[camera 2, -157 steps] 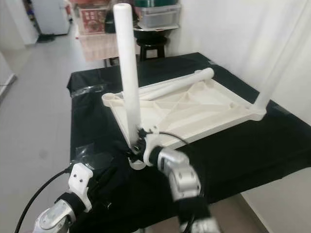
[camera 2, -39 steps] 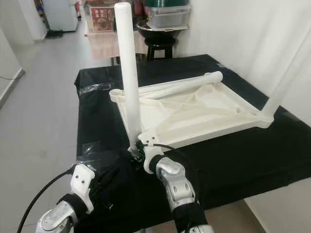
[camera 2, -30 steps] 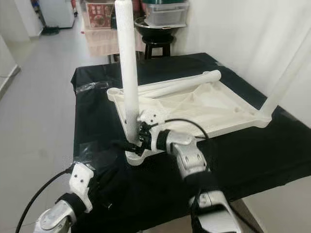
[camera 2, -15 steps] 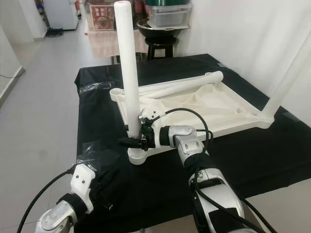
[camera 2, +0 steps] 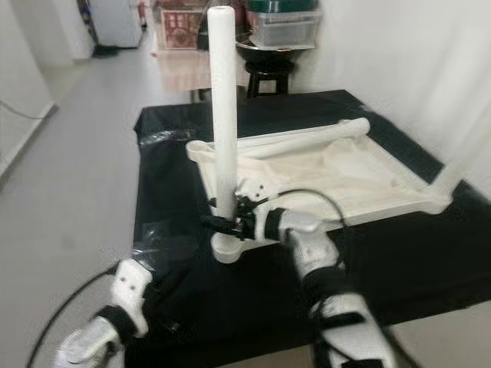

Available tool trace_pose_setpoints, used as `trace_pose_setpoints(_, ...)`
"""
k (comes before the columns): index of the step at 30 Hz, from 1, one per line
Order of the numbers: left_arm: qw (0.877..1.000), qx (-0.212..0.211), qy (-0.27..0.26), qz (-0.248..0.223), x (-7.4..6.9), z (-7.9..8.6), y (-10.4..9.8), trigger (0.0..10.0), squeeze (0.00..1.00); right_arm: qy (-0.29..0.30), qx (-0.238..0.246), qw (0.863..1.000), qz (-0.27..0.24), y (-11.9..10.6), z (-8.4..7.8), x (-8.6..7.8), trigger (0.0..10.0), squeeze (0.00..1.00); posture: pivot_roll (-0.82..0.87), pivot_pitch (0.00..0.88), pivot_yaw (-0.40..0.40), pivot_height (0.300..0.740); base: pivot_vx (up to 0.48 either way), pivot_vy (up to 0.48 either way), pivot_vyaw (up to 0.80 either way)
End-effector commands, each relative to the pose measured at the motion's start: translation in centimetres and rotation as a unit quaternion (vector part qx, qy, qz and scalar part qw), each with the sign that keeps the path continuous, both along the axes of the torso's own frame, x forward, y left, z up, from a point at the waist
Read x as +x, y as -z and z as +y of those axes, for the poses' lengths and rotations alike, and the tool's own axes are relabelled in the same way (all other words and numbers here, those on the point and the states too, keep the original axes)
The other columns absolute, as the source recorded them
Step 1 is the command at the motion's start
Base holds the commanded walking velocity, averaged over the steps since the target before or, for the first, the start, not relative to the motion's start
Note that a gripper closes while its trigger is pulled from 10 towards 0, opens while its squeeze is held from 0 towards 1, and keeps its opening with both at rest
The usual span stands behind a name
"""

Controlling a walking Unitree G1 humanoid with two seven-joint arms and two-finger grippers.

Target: Building children table

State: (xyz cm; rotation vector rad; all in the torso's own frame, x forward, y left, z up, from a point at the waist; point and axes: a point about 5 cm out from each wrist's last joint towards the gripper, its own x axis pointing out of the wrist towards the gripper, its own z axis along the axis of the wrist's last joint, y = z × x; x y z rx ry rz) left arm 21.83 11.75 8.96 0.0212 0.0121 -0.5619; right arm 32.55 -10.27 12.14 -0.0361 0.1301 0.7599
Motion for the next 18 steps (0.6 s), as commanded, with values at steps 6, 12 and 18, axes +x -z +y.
trace_pose_setpoints(6, 1.000, 0.008, 0.000, 0.005, 0.0, 0.7, 0.1, 10.0, 0.00, 0.095, -0.075, 0.991, 0.060, 2.5, 1.3, -2.2, 0.0, 0.00, 0.00, 0.000, -0.022, 0.740, 0.000, 0.000, 0.00)
trace_pose_setpoints(12, 1.000, 0.008, -0.004, 0.004, 0.1, 0.7, 0.1, 10.0, 0.00, 0.073, -0.083, 0.991, 0.074, 2.6, 2.2, -1.7, 10.0, 0.06, 0.00, 0.000, -0.024, 0.740, 0.000, 0.000, 0.00)
trace_pose_setpoints(18, 1.000, 0.007, -0.007, 0.003, 0.3, 0.6, 0.1, 10.0, 0.00, -0.005, -0.030, 0.998, 0.056, 0.5, 3.7, -1.0, 10.0, 1.00, 0.00, 0.000, -0.023, 0.740, 0.000, 0.000, 0.00)
